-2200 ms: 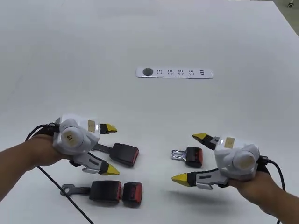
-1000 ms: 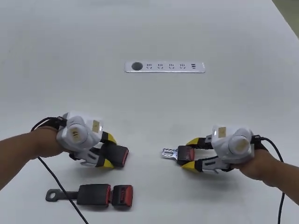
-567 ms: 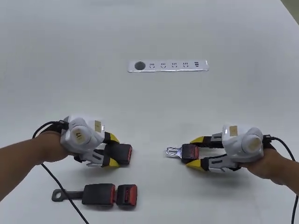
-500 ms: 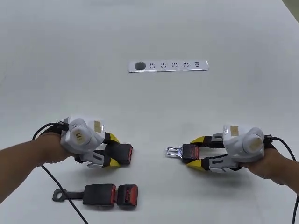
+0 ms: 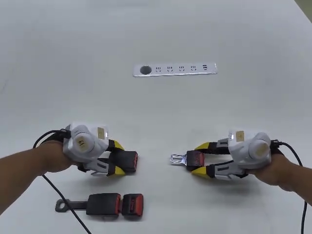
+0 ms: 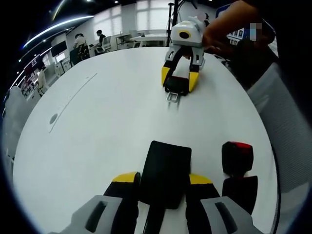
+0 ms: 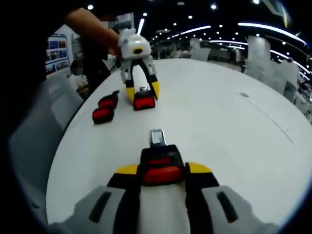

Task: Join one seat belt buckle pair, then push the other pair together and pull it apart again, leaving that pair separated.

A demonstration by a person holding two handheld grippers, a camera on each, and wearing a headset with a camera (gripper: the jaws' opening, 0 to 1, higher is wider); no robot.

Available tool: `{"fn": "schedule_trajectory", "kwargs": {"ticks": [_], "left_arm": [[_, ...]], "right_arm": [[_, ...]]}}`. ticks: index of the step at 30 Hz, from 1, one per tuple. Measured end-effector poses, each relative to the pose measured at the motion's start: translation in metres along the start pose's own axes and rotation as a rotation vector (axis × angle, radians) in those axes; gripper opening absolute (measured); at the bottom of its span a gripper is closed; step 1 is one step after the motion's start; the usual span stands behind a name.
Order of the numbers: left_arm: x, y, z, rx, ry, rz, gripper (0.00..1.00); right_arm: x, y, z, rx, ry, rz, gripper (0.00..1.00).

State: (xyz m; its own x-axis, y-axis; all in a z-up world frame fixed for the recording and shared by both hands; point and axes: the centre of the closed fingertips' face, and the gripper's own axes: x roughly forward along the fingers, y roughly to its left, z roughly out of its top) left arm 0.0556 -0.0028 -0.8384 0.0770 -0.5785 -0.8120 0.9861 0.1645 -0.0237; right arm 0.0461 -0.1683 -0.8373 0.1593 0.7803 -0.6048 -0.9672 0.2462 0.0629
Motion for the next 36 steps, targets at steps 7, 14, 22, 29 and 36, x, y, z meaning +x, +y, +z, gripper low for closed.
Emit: {"fn": "schedule_trajectory", "kwargs": {"ticks": [7, 14, 22, 29, 36], "left_arm": [[0.001, 0.001, -0.001, -0.001, 0.006, 0.001, 0.38], [0.001, -0.001, 0.0, -0.009, 0.011, 0.009, 0.38], [0.001, -0.001, -0.001, -0.003, 0.015, 0.008, 0.38], [0.001, -0.001, -0.001, 0.003, 0.021, 0.007, 0.38], [0.001, -0.001, -0.001, 0.008, 0.022, 0.004, 0.37]], "right_arm": [[0.016, 0.006, 0.012, -0.011, -0.004, 0.016, 0.35], [0.032, 0.01, 0.025, -0.016, -0.013, 0.024, 0.35], [0.049, 0.016, 0.037, -0.026, -0.009, 0.043, 0.35], [0.062, 0.018, 0.046, -0.047, 0.001, 0.069, 0.35], [0.071, 0.017, 0.053, -0.055, 0.005, 0.077, 0.36]]}}
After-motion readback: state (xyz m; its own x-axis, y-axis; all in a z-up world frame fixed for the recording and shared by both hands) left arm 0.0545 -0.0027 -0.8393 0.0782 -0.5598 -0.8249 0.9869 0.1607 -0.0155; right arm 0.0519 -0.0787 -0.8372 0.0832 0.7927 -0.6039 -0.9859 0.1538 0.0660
